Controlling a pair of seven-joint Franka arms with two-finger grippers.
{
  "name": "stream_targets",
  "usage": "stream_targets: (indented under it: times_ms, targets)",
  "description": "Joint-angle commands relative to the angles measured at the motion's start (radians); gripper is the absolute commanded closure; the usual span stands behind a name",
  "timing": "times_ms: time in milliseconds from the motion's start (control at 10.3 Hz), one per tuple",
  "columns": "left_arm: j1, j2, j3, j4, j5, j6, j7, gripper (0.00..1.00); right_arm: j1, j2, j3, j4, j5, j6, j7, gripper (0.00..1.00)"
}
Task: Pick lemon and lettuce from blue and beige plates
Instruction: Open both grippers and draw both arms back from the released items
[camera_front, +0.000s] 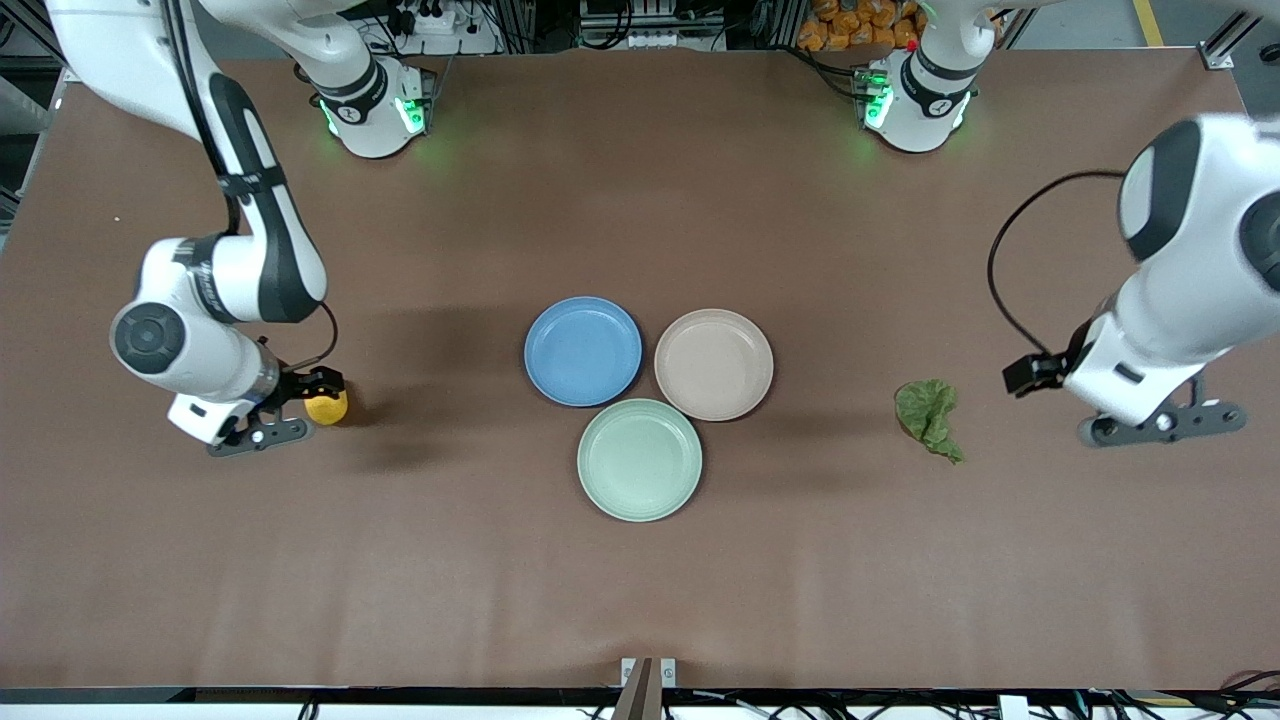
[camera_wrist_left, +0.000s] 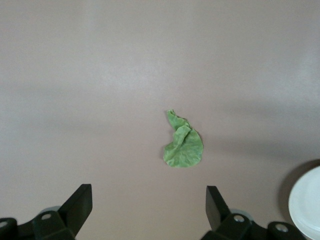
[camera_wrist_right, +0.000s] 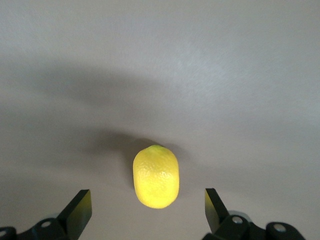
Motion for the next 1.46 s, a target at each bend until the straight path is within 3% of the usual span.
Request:
stream_targets:
  times_ms: [0,388,680,874,1359]
  targets:
    - [0.037,-0.091,-0.003,-0.025,-0.082,-0.046,0.068,0.00,-0.049,-0.126,0.015,-0.013,0.002,-0.045,-0.005,0.00]
    - [0.099,-0.171,-0.005,-0.025,-0.214,-0.103,0.137,0.00,-0.159,-0.281,0.113,-0.001,0.002,-0.148,-0.004,0.00]
    - [0.032,-0.219,0.009,-0.030,-0.211,-0.143,0.126,0.00,-0.221,-0.377,0.166,0.034,0.001,-0.315,0.065,0.00]
    - [-0.025,-0.229,0.049,-0.031,-0.206,-0.148,0.135,0.00,-0.256,-0.387,0.228,0.103,0.001,-0.442,0.132,0.00]
    - [-0.016,-0.226,0.048,-0.024,-0.202,-0.148,0.145,0.00,-0.247,-0.372,0.239,0.269,0.008,-0.590,0.145,0.00]
